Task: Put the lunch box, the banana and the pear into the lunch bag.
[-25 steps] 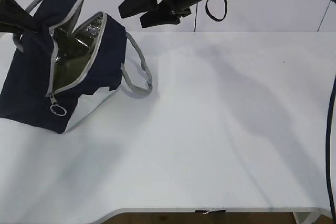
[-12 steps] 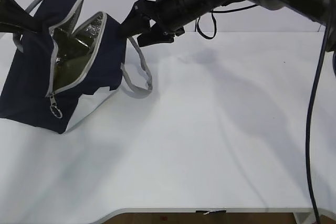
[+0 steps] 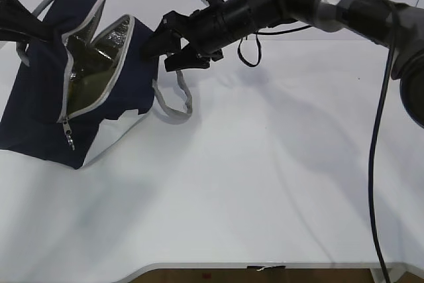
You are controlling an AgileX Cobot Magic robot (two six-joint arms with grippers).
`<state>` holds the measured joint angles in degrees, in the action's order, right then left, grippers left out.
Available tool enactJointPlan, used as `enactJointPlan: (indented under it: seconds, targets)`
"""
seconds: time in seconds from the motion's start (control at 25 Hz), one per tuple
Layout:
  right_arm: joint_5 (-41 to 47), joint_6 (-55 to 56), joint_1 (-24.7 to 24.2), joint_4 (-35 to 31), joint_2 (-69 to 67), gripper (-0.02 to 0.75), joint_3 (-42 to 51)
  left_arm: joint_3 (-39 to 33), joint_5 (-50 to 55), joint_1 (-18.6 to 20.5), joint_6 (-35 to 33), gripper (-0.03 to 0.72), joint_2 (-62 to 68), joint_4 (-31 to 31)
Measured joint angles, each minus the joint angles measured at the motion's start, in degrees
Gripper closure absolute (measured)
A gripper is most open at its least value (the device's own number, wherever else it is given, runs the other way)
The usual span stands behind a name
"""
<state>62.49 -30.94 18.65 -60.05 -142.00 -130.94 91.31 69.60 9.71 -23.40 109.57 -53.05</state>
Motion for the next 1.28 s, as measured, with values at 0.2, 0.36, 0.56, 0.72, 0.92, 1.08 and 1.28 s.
enactJointPlan:
  seconds: [0.2, 0.36, 0.56, 0.72, 0.92, 1.08, 1.28]
  targets:
    - [-0.3, -0.1, 0.4, -1.8, -1.2, 0.151, 0.0, 0.0, 0.0, 0.0, 0.0, 0.667, 0.0, 0.0]
    - [-0.3, -0.2, 0.7, -2.2, -1.7, 0.196, 0.0, 0.0, 0.0, 0.0, 0.0, 0.667, 0.0, 0.0]
    - [0.2, -0.2, 0.7, -2.7, -2.2, 0.433, 0.0, 0.0, 0.0, 0.0, 0.0, 0.667, 0.0, 0.0]
    - [2.2, -0.6, 0.7, -3.7, -2.3, 0.683, 0.0, 0.0, 0.0, 0.0, 0.0, 0.667, 0.0, 0.0]
    - [5.2, -1.4, 0.7, -2.8, -2.3, 0.728, -0.8, 0.0, 0.0, 0.0, 0.4, 0.667, 0.0, -0.1]
    - [6.6, 2.5, 0.7, 8.4, -2.3, 0.729, -6.7, 0.0, 0.0, -0.6, 0.6, 0.667, 0.0, -2.2]
    - [7.9, 10.7, 0.9, 22.1, -0.5, 0.729, -11.6, 0.0, 0.0, -3.4, 1.8, 0.667, 0.0, -5.2]
